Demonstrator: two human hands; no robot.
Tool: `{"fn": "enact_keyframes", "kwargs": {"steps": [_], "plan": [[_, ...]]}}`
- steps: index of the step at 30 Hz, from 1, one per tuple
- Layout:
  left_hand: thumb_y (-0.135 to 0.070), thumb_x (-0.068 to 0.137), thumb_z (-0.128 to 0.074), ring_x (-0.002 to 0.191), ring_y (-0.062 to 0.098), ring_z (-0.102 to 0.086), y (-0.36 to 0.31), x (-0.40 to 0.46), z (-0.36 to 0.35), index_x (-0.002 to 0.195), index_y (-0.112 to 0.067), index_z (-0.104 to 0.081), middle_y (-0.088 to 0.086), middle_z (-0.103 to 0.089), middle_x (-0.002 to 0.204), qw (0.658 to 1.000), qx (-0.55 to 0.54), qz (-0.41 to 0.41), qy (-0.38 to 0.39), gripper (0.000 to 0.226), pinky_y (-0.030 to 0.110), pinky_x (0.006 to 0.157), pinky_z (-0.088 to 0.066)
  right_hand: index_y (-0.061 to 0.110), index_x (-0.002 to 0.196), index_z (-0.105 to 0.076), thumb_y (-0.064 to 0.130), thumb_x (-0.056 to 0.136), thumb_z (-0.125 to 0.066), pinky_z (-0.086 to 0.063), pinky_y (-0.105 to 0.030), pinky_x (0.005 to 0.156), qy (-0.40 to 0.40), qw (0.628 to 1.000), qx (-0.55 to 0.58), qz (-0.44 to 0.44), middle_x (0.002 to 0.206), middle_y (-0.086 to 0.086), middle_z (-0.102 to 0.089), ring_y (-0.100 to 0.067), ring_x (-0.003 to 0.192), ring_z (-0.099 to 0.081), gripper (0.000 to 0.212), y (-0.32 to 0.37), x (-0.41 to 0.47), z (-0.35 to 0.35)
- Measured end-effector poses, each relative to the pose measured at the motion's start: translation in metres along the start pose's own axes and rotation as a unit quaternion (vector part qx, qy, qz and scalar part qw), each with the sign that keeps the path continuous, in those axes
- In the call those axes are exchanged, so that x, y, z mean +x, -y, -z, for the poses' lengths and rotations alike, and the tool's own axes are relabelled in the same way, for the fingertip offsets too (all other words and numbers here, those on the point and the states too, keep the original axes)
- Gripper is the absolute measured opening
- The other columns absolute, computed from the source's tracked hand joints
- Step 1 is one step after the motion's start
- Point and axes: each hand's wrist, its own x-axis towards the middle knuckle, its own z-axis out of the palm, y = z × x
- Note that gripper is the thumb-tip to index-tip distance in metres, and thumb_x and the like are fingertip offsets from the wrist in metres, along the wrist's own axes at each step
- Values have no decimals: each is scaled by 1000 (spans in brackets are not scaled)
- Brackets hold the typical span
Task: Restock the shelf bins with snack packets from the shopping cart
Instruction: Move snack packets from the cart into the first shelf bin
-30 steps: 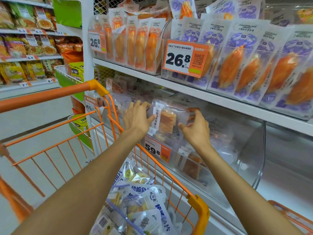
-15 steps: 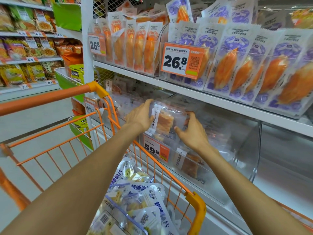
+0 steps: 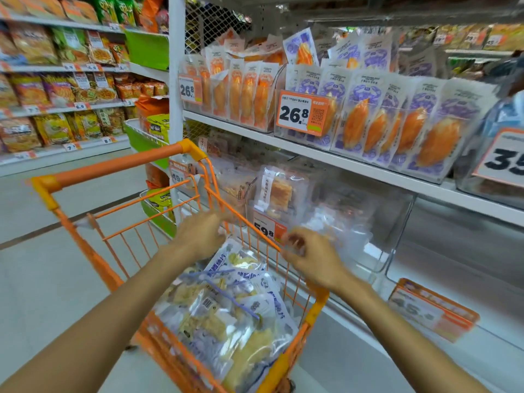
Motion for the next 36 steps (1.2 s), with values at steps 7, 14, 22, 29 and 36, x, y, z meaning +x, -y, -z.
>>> {"fn": "enact_keyframes", "kwargs": {"steps": [7, 14, 22, 29, 36], "plan": [[-25, 99, -47, 115, 28, -57, 28, -69, -40, 144, -31, -37, 1, -44, 147, 987, -54, 100, 113, 47, 40, 90, -49, 31, 130, -54, 53, 87, -58, -28, -30, 102, 97, 984, -144, 41, 132, 6, -55, -15, 127, -44, 48, 24, -78, -43], [-26, 105, -31, 54, 13, -39, -3, -72, -69, 150, -22, -28, 5, -53, 127, 967, -111, 68, 221, 45, 26, 48, -31, 31, 136, -50, 56, 85, -60, -31, -33, 105, 186, 966, -179, 16, 145, 4, -47, -19, 132, -41, 59, 18, -97, -11], [-30, 104, -29, 62, 16, -49, -86, -100, -76, 151, -25, -25, 10, -32, 154, 962, -90, 14, 257, 47, 31, 62, -40, 35, 120, -64, 57, 75, -71, -38, -27, 94, 194, 967, -162, -32, 127, 13, -62, -9, 115, -54, 51, -23, -154, 32], [-21, 95, -37, 123, 39, -49, -154, -125, -95, 147, -24, -34, 8, -36, 151, 963, -90, 9, 254, 52, 44, 96, -46, 30, 121, -64, 42, 78, -75, -40, -24, 98, 193, 967, -128, -104, 129, 12, -60, -8, 119, -52, 46, -51, -198, 70], [-41, 94, -44, 127, 35, -45, -195, -137, -93, 134, -21, -51, 9, -45, 143, 952, -101, -47, 286, 45, 47, 105, -39, 22, 105, -72, 29, 78, -78, -47, -25, 94, 88, 981, -50, -165, 107, 8, -68, -8, 101, -61, 29, -74, -234, 99]]}}
